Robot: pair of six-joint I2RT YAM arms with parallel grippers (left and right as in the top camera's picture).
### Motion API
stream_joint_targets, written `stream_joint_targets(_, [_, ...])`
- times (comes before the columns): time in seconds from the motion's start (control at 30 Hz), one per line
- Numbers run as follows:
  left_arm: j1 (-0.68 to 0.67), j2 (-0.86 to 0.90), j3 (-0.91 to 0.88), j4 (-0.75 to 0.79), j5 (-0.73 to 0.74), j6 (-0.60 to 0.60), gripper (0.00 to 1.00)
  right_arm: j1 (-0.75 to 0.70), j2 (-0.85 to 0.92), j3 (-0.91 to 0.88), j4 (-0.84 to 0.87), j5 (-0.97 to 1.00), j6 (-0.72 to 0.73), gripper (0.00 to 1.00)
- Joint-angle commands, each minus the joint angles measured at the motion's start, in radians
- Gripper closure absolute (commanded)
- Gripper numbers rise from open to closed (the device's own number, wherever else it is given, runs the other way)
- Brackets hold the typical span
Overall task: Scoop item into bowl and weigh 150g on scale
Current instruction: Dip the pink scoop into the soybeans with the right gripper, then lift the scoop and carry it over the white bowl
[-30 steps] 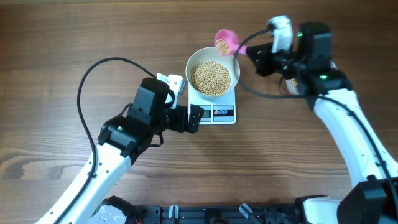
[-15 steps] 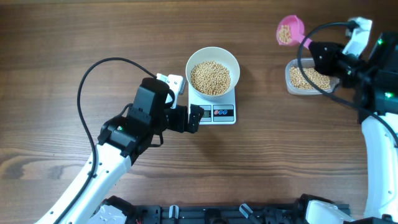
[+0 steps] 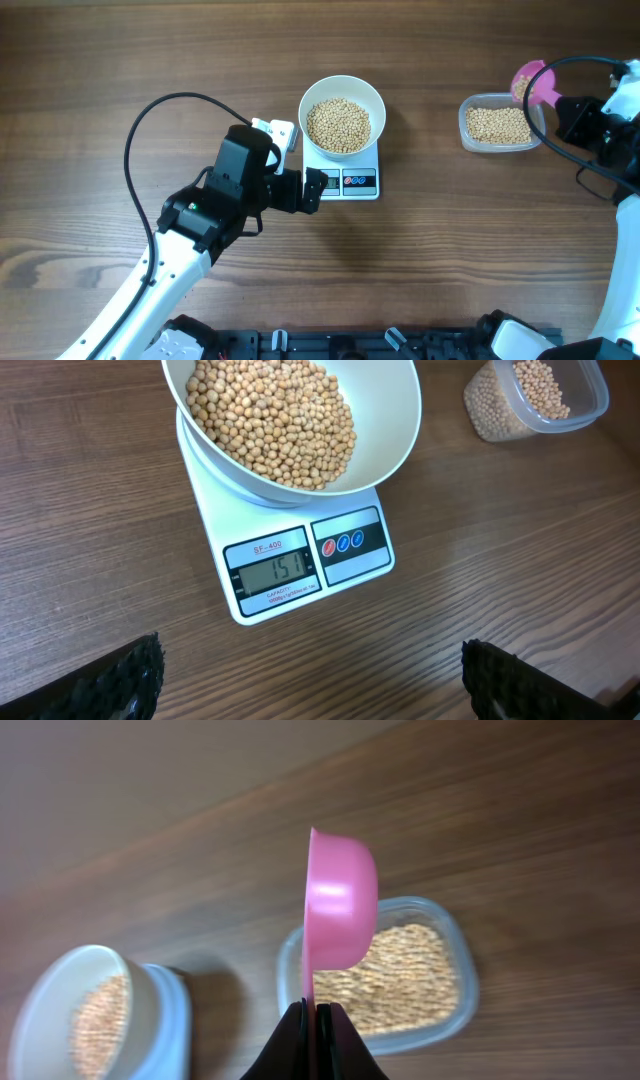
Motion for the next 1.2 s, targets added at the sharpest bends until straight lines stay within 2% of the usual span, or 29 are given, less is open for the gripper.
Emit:
stream_joint_targets(0.0, [-0.005, -0.008, 0.0, 0.003, -0.01, 0.02, 0.0, 0.008, -0.004, 0.005, -0.017, 0.064, -0.16, 0.96])
stream_joint_targets(0.17, [-0.005, -0.008, 0.0, 0.003, -0.01, 0.02, 0.0, 0.075, 0.024, 0.004, -0.068, 0.15, -0.325, 0.96])
stream_joint_targets(0.33, [-0.005, -0.008, 0.0, 0.003, -0.01, 0.02, 0.0, 0.165, 0.026, 0.004, -0.064, 0.377, -0.477, 0.96])
stream_joint_targets(0.67, [-0.005, -0.008, 0.0, 0.003, -0.01, 0.02, 0.0, 0.214, 0.051, 0.004, -0.047, 0.483, -0.532, 0.96])
stream_joint_targets(0.8, [-0.005, -0.008, 0.0, 0.003, -0.01, 0.02, 0.0, 0.244, 0.052, 0.004, -0.044, 0.495, -0.611, 0.96])
stream_joint_targets(0.9, [-0.005, -0.008, 0.0, 0.003, -0.01, 0.02, 0.0, 0.253, 0.052, 0.004, -0.022, 0.501, -0.595, 0.96])
stream_joint_targets(0.97, [-0.005, -0.008, 0.0, 0.003, -0.01, 0.02, 0.0, 0.253, 0.052, 0.004, -0.013, 0.489, -0.509, 0.96])
stream_joint_targets(1.17, [-0.005, -0.008, 0.0, 0.003, -0.01, 0.02, 0.0, 0.253, 0.052, 0.004, 0.005, 0.298, -0.344, 0.96])
